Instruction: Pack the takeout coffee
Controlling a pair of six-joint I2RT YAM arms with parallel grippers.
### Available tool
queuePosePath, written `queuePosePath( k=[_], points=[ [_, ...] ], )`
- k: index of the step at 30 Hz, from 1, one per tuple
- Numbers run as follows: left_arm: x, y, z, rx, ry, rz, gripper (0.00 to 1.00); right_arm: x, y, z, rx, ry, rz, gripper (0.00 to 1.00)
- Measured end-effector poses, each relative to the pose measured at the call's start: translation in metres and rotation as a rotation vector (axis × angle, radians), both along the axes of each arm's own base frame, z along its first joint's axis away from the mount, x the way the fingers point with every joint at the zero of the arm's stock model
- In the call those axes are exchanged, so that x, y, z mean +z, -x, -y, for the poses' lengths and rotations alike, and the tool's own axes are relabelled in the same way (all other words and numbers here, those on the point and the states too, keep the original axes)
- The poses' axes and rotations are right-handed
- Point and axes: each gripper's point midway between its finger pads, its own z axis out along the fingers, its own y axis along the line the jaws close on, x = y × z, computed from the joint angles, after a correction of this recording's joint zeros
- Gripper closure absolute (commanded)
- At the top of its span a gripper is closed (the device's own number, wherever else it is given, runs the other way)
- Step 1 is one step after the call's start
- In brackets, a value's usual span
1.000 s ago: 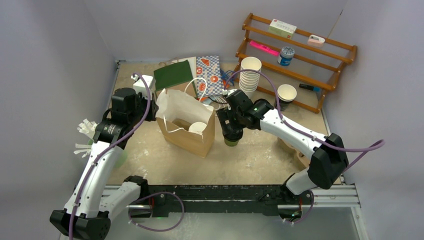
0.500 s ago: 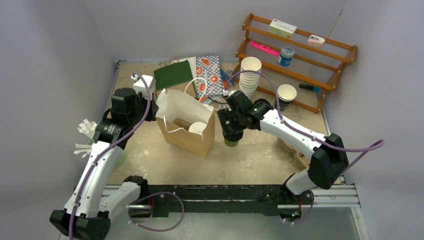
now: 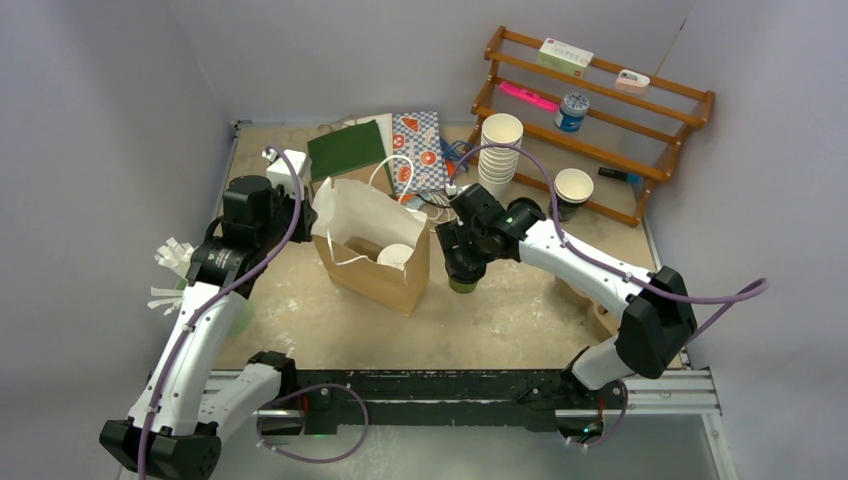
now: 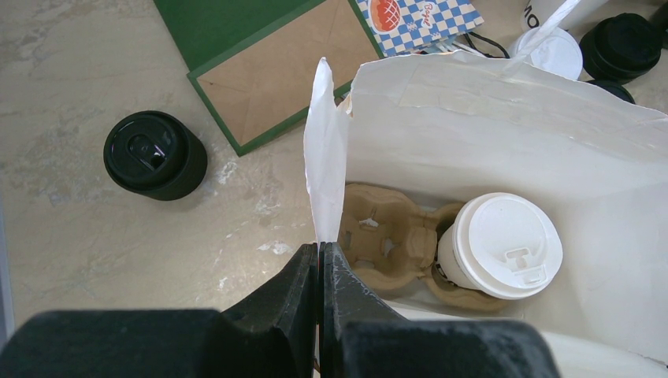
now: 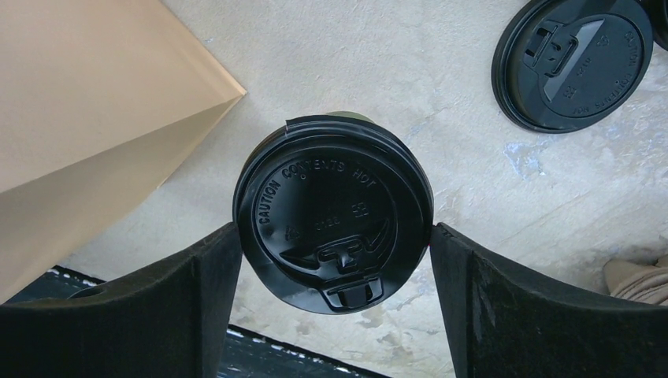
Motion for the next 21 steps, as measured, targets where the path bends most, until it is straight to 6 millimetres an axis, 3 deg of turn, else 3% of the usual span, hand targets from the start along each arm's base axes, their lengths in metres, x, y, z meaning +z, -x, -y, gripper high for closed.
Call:
queuePosePath(
  k=[8,14,19,21],
  points=[
    [0.0,0.0,0.0,-0.002,-0.002,0.0,0.95,0.001,0.0,0.0,0.0,0.002,-0.001,0.25],
    [0.0,0.0,0.0,-0.009,-0.014,0.004,0.95,0.015,-0.005,-0.001,-0.007,0.001,0.025,0.14],
    [0.0,0.0,0.0,-0.014,-0.016,0.005,0.94,0.014,-0.004,0.001,-0.005,0.016,0.019,0.25],
    [0.0,0.0,0.0,-0.014,-0.016,0.005,0.94,0.011,-0.004,0.001,-0.001,0.026,0.012,0.24]
  ],
)
